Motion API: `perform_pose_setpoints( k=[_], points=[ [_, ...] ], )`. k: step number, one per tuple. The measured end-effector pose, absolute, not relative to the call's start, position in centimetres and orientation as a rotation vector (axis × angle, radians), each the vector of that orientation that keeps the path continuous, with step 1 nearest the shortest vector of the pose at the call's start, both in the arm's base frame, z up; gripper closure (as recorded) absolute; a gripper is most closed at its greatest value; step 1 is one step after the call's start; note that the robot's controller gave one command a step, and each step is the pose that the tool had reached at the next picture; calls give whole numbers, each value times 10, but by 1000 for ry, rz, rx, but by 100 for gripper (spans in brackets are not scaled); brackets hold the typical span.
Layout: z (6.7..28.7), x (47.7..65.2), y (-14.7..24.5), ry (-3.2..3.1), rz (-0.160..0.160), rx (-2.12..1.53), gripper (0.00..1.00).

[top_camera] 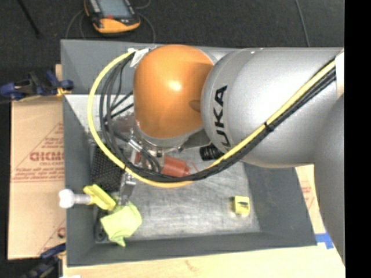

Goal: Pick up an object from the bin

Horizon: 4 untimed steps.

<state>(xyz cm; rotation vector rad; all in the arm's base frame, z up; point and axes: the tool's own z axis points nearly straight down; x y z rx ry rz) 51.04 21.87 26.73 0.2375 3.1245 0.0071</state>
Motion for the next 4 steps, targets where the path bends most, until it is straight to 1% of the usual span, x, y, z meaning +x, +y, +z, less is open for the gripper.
perform_pose_setpoints(
  k=[1, 2, 3, 4],
  points=[
    [201, 512, 219, 3118, 4, 324, 0],
    [134, 518, 225, 3127, 3, 210, 0],
    [103, 513, 218, 3143, -4, -114, 0],
    [80, 498, 200, 3112, 0, -389, 0]
  ],
)
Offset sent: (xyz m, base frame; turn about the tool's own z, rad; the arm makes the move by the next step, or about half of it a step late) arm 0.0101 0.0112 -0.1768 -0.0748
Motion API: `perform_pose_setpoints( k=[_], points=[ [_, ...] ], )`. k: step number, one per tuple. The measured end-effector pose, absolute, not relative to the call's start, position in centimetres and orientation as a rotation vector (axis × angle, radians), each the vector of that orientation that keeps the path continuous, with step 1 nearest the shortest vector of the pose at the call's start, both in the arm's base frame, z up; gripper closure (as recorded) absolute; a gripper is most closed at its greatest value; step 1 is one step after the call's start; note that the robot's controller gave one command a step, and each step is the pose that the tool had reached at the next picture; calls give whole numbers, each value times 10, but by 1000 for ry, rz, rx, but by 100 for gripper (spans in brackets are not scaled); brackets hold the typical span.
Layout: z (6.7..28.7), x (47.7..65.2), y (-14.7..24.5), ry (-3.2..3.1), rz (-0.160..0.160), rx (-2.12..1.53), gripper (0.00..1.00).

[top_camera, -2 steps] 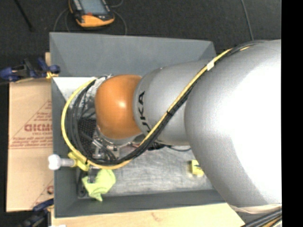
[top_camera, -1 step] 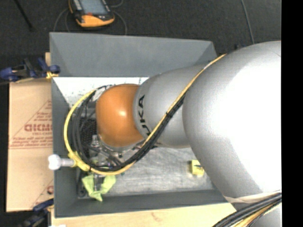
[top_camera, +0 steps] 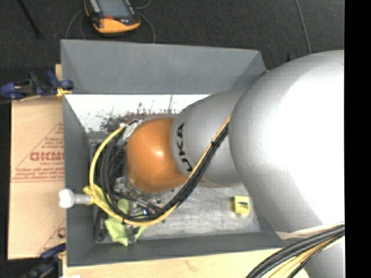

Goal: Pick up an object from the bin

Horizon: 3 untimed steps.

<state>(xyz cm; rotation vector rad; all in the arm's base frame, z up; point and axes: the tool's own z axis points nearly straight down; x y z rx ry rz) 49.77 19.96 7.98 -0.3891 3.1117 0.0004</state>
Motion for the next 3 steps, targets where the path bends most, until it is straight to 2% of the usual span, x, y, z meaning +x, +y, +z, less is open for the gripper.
perform_pose_setpoints(
  k=[1, 2, 3],
  points=[
    [73, 491, 177, 3109, 8, 440, 100],
    [73, 491, 177, 3108, 8, 443, 100],
    [180, 493, 163, 3105, 1, 468, 100]
  ],
)
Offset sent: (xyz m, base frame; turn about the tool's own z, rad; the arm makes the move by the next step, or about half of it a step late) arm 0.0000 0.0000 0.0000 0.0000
